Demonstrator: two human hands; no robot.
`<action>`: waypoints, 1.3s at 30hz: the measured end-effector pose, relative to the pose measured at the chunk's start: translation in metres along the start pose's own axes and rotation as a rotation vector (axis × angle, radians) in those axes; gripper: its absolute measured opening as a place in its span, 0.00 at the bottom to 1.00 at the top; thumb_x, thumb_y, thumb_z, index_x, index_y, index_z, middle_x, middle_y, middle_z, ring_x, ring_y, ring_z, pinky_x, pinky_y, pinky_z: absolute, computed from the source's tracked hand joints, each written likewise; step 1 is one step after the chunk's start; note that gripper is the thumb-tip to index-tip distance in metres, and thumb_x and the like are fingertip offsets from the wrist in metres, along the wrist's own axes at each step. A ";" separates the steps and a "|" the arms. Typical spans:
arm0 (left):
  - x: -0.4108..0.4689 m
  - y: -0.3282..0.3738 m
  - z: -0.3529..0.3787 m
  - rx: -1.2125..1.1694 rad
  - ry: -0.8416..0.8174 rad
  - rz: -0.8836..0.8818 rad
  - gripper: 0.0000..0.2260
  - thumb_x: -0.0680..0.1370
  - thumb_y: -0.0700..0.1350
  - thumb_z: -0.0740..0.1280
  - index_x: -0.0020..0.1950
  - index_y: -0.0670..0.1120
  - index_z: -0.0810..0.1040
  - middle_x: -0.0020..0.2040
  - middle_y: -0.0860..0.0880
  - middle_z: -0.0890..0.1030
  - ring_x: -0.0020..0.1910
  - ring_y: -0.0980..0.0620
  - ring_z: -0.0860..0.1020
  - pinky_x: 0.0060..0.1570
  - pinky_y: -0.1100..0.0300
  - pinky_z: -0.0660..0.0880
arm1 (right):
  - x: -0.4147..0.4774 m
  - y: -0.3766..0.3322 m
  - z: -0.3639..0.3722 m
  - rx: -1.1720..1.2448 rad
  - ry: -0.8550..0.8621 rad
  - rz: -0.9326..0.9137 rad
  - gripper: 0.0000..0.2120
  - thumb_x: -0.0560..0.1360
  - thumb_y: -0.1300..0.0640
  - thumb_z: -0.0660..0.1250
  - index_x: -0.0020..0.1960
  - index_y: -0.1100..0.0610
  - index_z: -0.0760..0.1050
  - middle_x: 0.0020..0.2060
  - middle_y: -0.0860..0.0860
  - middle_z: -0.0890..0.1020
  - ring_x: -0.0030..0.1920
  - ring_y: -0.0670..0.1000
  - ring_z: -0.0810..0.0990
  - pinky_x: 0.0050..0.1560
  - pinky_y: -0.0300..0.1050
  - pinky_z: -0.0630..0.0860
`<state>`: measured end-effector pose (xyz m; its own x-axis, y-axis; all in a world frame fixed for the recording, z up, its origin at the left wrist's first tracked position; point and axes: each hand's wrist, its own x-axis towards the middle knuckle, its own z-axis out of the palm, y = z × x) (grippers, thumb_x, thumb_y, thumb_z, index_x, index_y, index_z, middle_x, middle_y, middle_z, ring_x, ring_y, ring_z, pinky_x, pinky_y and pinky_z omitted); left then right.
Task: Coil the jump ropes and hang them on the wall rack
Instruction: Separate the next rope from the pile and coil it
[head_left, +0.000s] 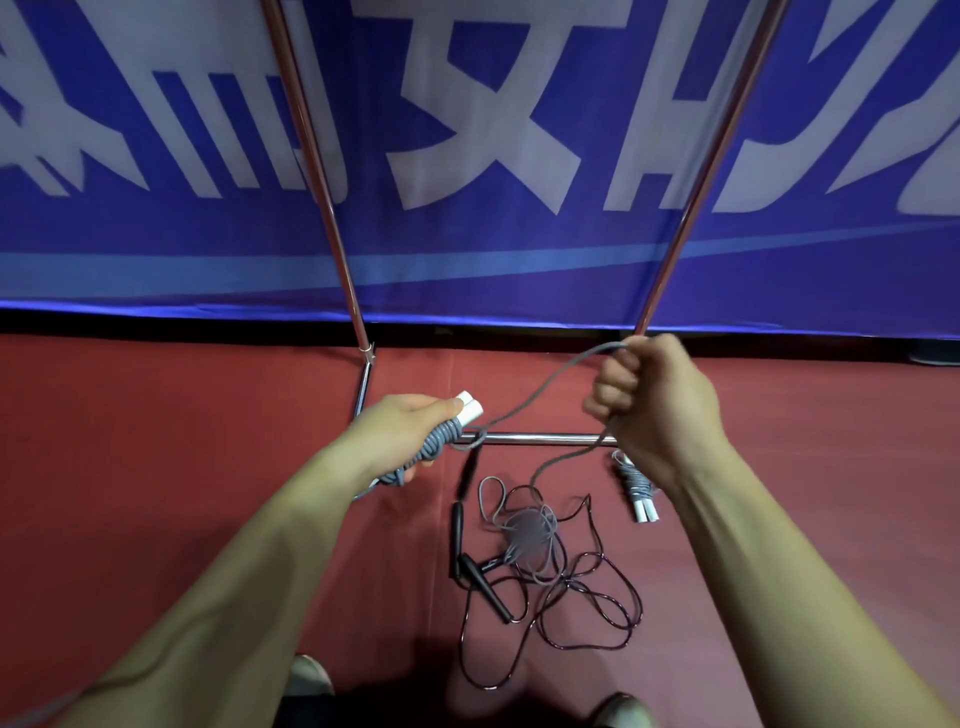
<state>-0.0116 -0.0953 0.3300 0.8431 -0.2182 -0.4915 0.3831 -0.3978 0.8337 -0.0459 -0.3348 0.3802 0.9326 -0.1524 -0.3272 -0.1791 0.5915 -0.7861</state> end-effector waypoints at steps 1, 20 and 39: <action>0.001 -0.003 0.000 0.008 0.022 -0.018 0.18 0.76 0.64 0.68 0.45 0.51 0.85 0.31 0.45 0.77 0.24 0.49 0.68 0.27 0.61 0.65 | 0.000 -0.003 -0.003 0.002 0.067 -0.052 0.17 0.79 0.58 0.56 0.33 0.50 0.58 0.26 0.47 0.55 0.25 0.47 0.52 0.27 0.41 0.54; -0.007 0.029 -0.001 -0.466 -0.068 -0.058 0.19 0.79 0.60 0.65 0.51 0.44 0.78 0.31 0.42 0.75 0.18 0.50 0.67 0.27 0.59 0.72 | 0.018 0.058 -0.068 -1.346 -0.120 0.140 0.13 0.83 0.54 0.62 0.49 0.59 0.82 0.38 0.43 0.78 0.39 0.47 0.77 0.29 0.31 0.71; -0.029 0.046 -0.002 -0.653 -0.405 -0.065 0.21 0.76 0.63 0.63 0.55 0.48 0.81 0.32 0.44 0.73 0.17 0.53 0.66 0.30 0.57 0.75 | -0.020 0.032 0.008 -1.231 -0.333 -0.721 0.17 0.74 0.40 0.70 0.41 0.55 0.75 0.36 0.46 0.76 0.38 0.48 0.75 0.40 0.48 0.74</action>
<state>-0.0173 -0.1053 0.3827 0.6551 -0.5719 -0.4937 0.6785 0.1579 0.7174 -0.0680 -0.3064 0.3655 0.9314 0.1708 0.3214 0.3577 -0.5932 -0.7212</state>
